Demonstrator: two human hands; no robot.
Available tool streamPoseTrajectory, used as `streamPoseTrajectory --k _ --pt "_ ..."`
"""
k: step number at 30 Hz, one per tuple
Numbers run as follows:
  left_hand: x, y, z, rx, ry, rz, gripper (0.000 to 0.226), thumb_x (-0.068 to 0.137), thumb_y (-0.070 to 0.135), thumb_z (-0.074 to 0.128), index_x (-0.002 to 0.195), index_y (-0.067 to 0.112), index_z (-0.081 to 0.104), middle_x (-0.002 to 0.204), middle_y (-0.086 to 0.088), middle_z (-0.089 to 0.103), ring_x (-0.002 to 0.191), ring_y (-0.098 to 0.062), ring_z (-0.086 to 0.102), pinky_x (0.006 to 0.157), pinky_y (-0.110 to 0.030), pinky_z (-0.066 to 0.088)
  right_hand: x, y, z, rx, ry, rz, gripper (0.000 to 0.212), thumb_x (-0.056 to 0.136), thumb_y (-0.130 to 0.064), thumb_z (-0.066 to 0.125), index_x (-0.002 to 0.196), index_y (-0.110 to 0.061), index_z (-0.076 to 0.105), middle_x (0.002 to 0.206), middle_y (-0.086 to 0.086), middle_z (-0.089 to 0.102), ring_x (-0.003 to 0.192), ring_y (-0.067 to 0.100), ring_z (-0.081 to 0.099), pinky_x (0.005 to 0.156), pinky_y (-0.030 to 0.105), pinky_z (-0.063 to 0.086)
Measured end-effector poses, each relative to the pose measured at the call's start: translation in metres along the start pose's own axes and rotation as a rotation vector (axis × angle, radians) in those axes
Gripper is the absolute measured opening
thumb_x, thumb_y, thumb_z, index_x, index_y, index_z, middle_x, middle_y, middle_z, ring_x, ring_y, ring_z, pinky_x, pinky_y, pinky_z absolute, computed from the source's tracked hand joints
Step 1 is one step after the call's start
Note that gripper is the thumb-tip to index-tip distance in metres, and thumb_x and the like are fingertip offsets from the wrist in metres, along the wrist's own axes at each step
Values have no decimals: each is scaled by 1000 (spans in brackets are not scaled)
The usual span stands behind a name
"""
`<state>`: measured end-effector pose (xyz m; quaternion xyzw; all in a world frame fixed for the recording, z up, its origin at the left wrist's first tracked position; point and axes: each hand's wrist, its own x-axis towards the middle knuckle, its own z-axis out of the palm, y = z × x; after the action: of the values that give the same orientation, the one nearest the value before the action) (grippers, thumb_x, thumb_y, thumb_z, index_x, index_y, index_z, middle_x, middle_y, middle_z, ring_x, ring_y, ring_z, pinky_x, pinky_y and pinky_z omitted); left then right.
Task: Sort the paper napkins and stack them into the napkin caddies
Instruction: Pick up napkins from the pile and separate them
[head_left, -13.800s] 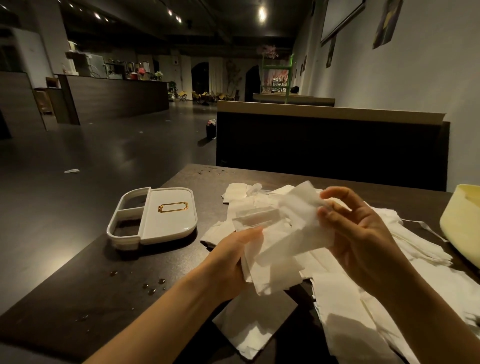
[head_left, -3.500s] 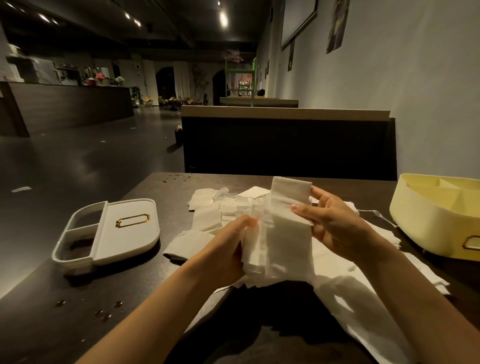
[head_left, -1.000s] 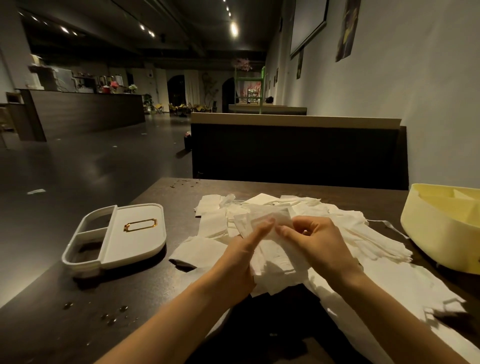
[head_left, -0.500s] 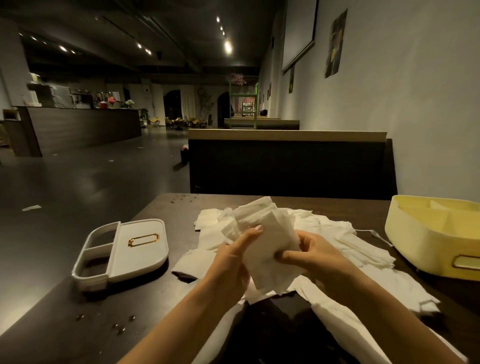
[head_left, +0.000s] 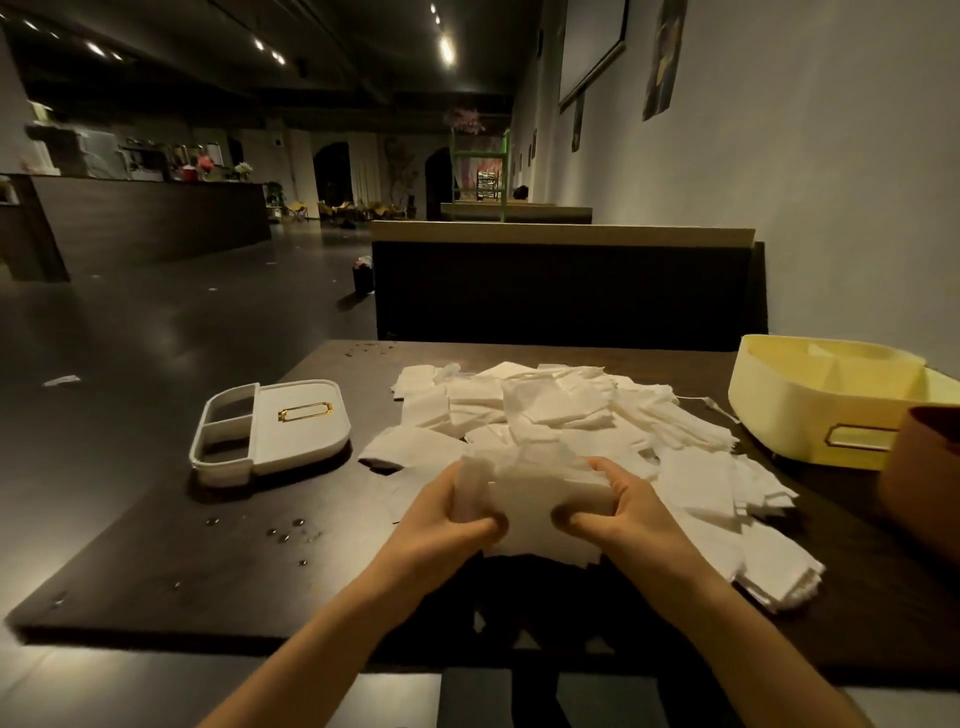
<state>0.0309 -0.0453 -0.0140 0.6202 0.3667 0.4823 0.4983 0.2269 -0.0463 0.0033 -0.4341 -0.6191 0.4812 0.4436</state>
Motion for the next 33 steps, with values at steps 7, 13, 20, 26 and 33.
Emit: streamPoseTrajectory --k 7,13,20,26,33 --pt "8 9 18 11 219 -49 56 58 58 72 106 38 50 106 3 62 95 -16 64 77 -39 59 -1 6 11 6 59 -33 60 81 3 63 119 -40 44 113 2 58 96 23 65 70 34 59" --pt "16 12 26 89 417 -73 22 83 37 68 98 26 55 102 -2 63 92 -19 63 73 -42 59 -3 7 11 -88 50 -93 60 81 4 62 115 -41 43 112 -5 55 93 20 64 67 27 58" --pt "19 13 30 -17 453 -104 22 86 39 60 94 19 59 97 -7 66 91 -25 64 75 -43 57 5 8 16 74 230 14 30 77 -39 64 103 -37 51 108 5 61 93 25 63 74 45 59" --pt "26 6 39 4 561 -132 24 84 45 62 86 22 60 94 -3 66 90 -23 64 80 -50 56 20 6 33 15 539 66 63 59 -79 53 91 -25 58 97 4 66 91 23 64 79 48 55" --pt "31 7 34 -26 545 -173 9 91 26 50 88 28 59 95 2 62 89 -19 60 80 -43 54 29 9 29 -20 646 67 12 88 -27 59 96 -18 56 100 5 62 89 20 58 72 37 55"
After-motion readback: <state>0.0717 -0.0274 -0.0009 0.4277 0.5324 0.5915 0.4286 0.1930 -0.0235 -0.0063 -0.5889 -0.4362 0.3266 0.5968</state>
